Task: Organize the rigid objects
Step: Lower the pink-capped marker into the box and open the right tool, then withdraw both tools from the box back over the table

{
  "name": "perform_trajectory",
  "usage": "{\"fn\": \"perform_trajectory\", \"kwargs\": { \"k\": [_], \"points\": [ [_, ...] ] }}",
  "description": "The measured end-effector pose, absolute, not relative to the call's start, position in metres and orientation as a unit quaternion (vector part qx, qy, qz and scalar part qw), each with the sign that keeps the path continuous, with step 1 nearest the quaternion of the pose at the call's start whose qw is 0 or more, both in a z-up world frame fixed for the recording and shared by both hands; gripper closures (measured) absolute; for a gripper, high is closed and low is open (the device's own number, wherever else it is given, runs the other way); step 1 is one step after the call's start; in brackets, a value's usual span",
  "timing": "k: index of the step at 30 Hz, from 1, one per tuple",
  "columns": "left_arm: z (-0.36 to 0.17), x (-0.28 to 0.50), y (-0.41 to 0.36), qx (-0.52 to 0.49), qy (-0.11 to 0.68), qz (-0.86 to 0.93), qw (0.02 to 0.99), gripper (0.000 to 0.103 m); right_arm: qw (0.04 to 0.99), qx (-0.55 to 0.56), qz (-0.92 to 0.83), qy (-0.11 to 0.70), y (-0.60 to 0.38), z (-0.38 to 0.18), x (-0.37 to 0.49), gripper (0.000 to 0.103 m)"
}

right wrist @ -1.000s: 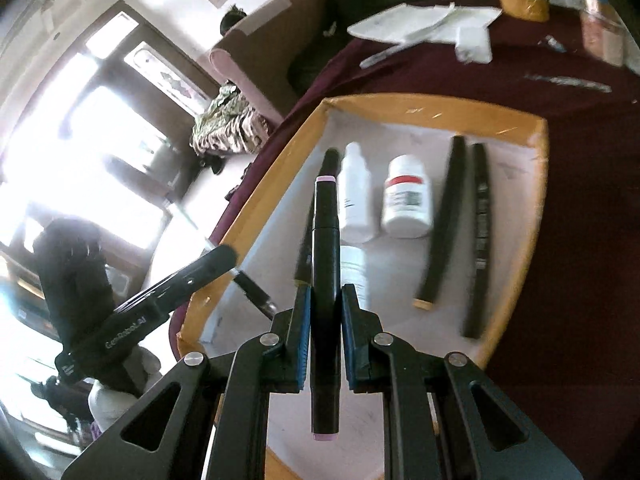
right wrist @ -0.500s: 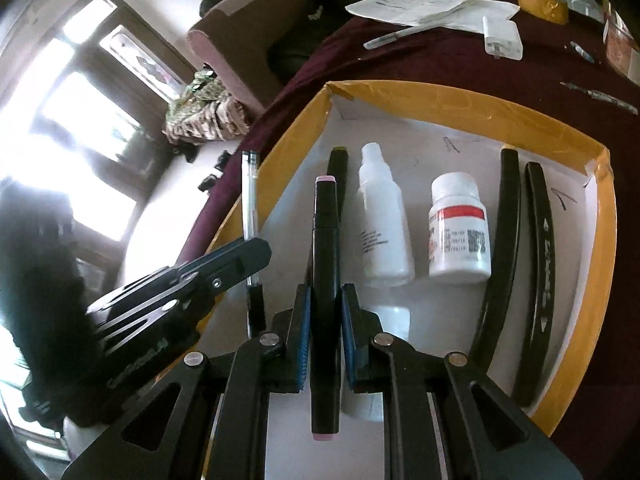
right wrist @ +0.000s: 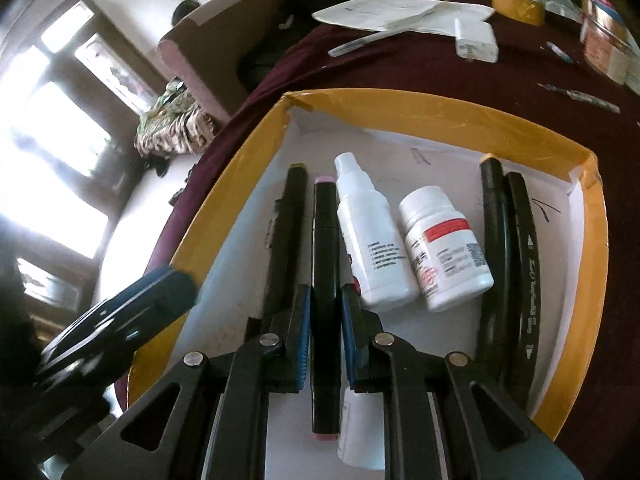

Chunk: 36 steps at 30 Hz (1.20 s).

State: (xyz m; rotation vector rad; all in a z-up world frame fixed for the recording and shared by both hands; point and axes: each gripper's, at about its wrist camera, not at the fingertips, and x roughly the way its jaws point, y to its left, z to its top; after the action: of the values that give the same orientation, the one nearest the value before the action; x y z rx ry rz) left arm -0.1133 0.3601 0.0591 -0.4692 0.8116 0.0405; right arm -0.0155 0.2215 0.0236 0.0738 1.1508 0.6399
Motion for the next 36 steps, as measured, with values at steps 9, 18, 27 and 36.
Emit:
{"fn": "perform_trajectory", "kwargs": {
  "k": [9, 18, 27, 36],
  "points": [
    [0.085, -0.151, 0.362, -0.254, 0.333, 0.049, 0.907, 0.041, 0.84, 0.021, 0.318, 0.439, 0.179, 0.081, -0.044, 0.066],
    [0.084, -0.202, 0.359, -0.321, 0.283, 0.089, 0.899, 0.03, 0.886, 0.047, 0.268, 0.376, 0.088, 0.105, -0.064, 0.063],
    [0.084, -0.204, 0.357, -0.334, 0.283, 0.125, 0.89, 0.03, 0.899, 0.062, 0.223, 0.372, 0.017, 0.089, -0.06, 0.063],
    [0.091, -0.2, 0.33, -0.318, 0.29, 0.122, 0.894, 0.03, 0.903, 0.079, 0.202, 0.37, -0.035, 0.079, -0.053, 0.063]
  ]
}}
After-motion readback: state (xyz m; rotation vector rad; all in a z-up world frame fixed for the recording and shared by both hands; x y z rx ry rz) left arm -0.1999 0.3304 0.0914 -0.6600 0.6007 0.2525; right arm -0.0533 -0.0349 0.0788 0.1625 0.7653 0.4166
